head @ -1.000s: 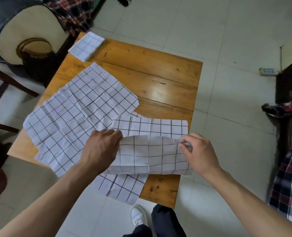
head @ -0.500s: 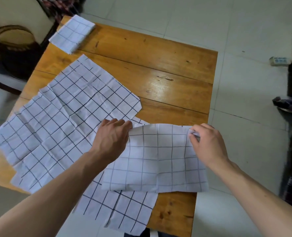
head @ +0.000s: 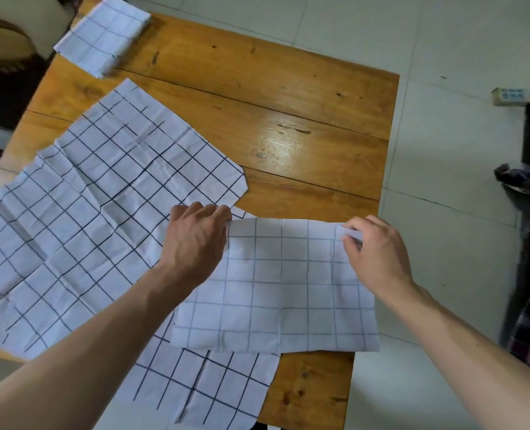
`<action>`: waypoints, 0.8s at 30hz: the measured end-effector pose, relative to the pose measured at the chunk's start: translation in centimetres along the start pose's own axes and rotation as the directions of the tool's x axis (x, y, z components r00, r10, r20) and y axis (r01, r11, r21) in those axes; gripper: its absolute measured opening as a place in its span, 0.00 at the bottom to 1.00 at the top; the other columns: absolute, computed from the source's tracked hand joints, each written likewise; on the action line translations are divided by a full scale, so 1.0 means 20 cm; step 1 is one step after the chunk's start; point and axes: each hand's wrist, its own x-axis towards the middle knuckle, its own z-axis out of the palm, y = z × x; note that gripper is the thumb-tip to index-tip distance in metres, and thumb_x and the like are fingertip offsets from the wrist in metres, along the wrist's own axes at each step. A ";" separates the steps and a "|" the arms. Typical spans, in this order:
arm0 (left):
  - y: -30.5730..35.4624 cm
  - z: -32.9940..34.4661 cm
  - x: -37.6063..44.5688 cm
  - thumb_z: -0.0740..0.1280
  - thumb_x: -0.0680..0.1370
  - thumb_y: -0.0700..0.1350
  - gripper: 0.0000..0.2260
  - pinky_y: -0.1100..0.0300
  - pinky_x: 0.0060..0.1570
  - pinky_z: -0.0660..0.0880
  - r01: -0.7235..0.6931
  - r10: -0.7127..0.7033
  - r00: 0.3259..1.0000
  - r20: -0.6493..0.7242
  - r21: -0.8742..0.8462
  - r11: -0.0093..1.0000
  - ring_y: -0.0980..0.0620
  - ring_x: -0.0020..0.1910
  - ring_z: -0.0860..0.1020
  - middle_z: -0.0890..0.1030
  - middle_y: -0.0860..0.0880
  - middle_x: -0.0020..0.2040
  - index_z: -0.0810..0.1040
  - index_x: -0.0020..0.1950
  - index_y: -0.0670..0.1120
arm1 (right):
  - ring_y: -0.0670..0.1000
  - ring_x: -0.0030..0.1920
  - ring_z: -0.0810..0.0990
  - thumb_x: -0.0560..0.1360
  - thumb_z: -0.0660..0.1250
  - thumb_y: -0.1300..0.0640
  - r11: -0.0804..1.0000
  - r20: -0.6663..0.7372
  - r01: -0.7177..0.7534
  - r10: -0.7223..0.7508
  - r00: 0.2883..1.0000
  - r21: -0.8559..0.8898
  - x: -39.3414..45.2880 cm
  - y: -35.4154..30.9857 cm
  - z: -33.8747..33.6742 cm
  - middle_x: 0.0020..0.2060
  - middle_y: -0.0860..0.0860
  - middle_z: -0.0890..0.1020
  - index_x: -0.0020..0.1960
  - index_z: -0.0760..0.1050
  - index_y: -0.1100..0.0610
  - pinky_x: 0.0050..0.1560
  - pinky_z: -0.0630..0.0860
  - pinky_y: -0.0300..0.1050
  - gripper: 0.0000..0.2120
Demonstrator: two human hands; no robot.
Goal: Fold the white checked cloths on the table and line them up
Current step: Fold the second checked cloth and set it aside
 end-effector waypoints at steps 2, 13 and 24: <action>0.01 0.00 -0.01 0.71 0.76 0.40 0.08 0.45 0.53 0.69 0.057 -0.058 0.998 0.015 0.059 0.997 0.42 0.48 0.76 0.81 0.47 0.46 0.78 0.54 0.46 | 0.57 0.48 0.78 0.74 0.71 0.62 1.000 -0.016 0.012 -0.012 1.000 -0.012 0.00 -0.01 0.01 0.47 0.52 0.80 0.52 0.80 0.57 0.47 0.75 0.50 0.07; 0.23 0.00 -0.22 0.68 0.78 0.47 0.16 0.47 0.60 0.74 0.001 -0.001 0.991 0.137 -0.001 1.000 0.45 0.65 0.75 0.78 0.47 0.66 0.77 0.65 0.45 | 0.54 0.64 0.75 0.76 0.69 0.57 0.969 0.158 0.247 -0.241 0.958 -0.022 -0.26 -0.10 0.06 0.63 0.53 0.77 0.63 0.77 0.58 0.65 0.73 0.49 0.16; 0.25 0.14 -0.37 0.52 0.84 0.55 0.25 0.48 0.74 0.62 0.027 -0.061 0.935 0.350 0.102 0.994 0.44 0.80 0.56 0.56 0.46 0.82 0.60 0.80 0.48 | 0.54 0.80 0.51 0.81 0.61 0.47 0.940 0.331 0.335 -0.298 0.896 -0.062 -0.32 -0.01 0.19 0.79 0.55 0.56 0.77 0.61 0.56 0.78 0.49 0.47 0.28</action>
